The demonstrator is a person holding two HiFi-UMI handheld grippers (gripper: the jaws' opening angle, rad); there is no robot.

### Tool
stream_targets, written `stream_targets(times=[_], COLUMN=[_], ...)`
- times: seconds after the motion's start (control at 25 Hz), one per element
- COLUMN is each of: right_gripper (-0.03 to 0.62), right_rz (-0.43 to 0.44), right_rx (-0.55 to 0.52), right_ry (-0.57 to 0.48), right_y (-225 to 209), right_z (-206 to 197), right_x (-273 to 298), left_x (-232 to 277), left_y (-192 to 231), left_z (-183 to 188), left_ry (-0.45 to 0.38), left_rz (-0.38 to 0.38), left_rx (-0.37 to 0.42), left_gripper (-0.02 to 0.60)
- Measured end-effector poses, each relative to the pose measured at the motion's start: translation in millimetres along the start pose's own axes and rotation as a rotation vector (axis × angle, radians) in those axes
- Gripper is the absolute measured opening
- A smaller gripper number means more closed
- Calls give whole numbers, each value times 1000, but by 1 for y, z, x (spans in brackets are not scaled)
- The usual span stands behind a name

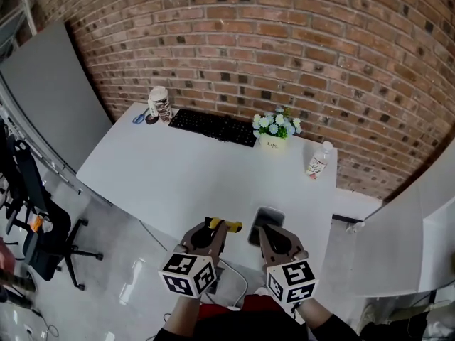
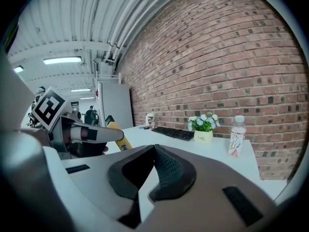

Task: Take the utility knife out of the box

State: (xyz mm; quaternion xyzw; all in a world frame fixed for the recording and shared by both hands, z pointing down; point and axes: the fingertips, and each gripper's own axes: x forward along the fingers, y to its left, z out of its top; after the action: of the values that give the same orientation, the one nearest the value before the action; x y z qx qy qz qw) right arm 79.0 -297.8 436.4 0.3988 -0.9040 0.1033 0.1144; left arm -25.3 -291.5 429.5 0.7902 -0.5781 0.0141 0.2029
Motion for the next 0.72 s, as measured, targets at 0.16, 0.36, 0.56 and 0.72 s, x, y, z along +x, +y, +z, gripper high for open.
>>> stream_targets(times=[0.16, 0.36, 0.56, 0.72], right_gripper=[8, 8, 8, 8], right_rz=[37, 89, 137, 173], right_rx=[-21, -41, -57, -73], right_ry=[-15, -34, -56, -69], right_y=[13, 31, 50, 64], right_z=[7, 15, 24, 31], right_x=[7, 16, 25, 35], left_x=[-14, -31, -50, -63], left_y=[12, 29, 44, 58], left_z=[7, 14, 20, 25], left_ry=[-27, -57, -82, -101], left_rz=[45, 101, 149, 188], left_rx=[9, 10, 7, 7], left_gripper=[60, 60, 60, 60])
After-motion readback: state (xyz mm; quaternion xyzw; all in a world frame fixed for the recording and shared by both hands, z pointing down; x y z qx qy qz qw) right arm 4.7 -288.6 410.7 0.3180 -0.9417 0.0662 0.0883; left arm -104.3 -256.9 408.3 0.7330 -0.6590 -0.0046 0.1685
